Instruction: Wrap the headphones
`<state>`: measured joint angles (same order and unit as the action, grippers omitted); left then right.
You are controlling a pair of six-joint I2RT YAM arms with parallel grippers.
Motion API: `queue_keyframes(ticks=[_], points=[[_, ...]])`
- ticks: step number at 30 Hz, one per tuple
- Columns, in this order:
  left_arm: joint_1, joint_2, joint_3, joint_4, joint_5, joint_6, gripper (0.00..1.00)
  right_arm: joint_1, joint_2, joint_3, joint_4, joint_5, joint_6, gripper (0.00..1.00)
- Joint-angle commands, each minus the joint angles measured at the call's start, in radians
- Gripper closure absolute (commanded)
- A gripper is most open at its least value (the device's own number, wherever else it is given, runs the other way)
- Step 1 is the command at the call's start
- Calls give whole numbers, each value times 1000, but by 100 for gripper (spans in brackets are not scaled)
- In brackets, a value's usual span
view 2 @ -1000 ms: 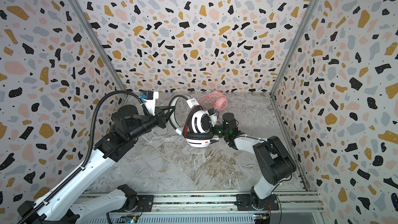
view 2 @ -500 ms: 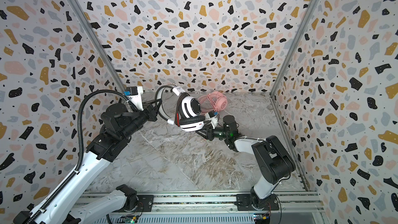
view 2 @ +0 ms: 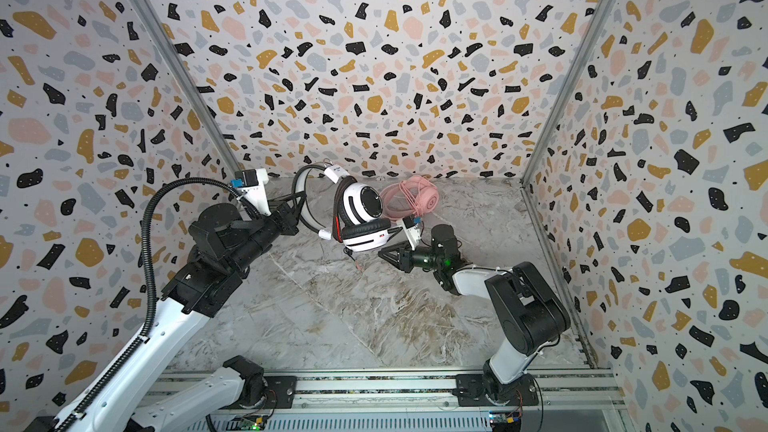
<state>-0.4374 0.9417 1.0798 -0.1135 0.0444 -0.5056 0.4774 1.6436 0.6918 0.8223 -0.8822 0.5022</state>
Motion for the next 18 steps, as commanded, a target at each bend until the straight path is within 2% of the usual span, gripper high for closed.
queue_keyframes(ticks=[1, 6, 11, 14, 18], points=[[7, -12, 13, 118, 26, -55, 100, 13, -13, 17, -17, -5, -25, 65], [7, -6, 15, 127, 35, -65, 100, 64, -3, 62, -137, 32, -125, 56], [9, 1, 16, 135, 44, -76, 100, 113, 15, 77, -198, 133, -190, 45], [9, 1, 12, 146, 53, -88, 100, 113, 28, 74, -211, 198, -201, 44], [9, -5, -6, 155, 59, -97, 100, 115, 17, 83, -297, 290, -276, 44]])
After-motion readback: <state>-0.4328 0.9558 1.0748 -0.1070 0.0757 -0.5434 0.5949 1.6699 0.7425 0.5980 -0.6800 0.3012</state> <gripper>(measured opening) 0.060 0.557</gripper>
